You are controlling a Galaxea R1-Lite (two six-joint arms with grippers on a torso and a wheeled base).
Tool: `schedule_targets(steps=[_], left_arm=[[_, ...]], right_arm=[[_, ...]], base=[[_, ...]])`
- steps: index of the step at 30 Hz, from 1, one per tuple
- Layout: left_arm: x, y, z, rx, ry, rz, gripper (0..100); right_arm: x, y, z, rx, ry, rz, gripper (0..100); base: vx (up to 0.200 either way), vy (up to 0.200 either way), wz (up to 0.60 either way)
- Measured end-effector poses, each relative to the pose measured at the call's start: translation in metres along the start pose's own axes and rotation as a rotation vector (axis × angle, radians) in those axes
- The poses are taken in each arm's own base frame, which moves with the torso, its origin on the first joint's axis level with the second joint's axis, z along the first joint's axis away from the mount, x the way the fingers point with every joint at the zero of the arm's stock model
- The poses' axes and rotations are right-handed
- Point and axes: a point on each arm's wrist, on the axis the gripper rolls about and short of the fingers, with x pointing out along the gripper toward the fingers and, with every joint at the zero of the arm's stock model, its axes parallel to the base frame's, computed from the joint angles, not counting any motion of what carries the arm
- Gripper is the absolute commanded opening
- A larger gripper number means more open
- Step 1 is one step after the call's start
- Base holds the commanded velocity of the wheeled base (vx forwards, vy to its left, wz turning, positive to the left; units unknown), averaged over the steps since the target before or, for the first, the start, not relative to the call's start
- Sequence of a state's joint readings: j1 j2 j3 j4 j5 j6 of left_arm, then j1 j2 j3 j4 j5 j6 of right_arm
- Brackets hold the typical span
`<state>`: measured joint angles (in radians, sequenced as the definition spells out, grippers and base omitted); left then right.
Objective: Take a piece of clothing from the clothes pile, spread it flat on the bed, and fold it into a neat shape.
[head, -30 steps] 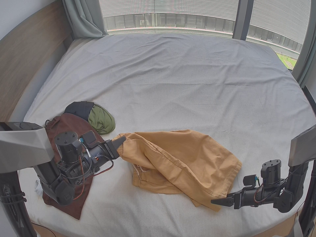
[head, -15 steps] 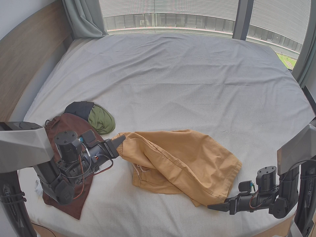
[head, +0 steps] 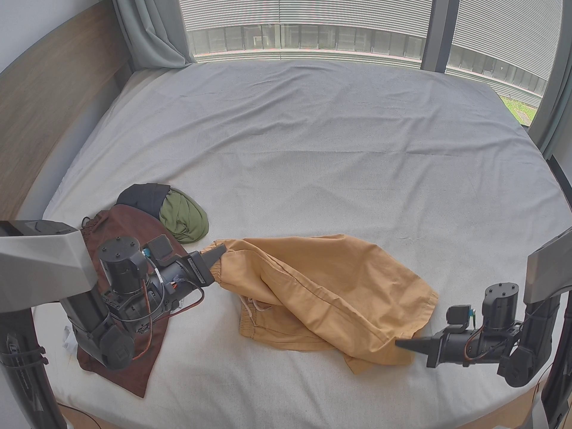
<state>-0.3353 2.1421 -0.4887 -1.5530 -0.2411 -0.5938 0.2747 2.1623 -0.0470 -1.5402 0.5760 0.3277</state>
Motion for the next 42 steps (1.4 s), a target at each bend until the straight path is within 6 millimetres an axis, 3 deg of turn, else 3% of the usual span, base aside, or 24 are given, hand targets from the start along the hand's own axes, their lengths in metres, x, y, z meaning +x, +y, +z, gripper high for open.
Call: schedule_targets(steps=[10, 21, 28, 41, 42], left_arm=[[-0.007, 0.009, 0.012, -0.003, -0.03, 0.023, 0], [-0.046, 0.007, 0.022, -0.016, 0.055, -0.076, 0], [-0.056, 0.003, 0.022, -0.018, 0.067, -0.086, 0], [-0.035, 0.012, 0.021, -0.013, 0.045, -0.062, 0], [-0.035, 0.013, 0.021, -0.013, 0.046, -0.062, 0]], right_arm=[[-0.023, -0.013, 0.047, 0.02, -0.246, -0.041, 0], [-0.033, -0.021, 0.071, -0.019, -0.356, -0.059, 0], [-0.025, -0.02, 0.065, -0.005, -0.314, -0.035, 0], [-0.012, -0.024, 0.037, 0.06, -0.166, 0.021, 0], [-0.012, -0.024, 0.036, 0.062, -0.161, 0.021, 100]], base=[[0.0, 0.0, 0.0], [0.0, 0.0, 0.0], [0.0, 0.0, 0.0], [0.0, 0.0, 0.0], [0.0, 0.0, 0.0]])
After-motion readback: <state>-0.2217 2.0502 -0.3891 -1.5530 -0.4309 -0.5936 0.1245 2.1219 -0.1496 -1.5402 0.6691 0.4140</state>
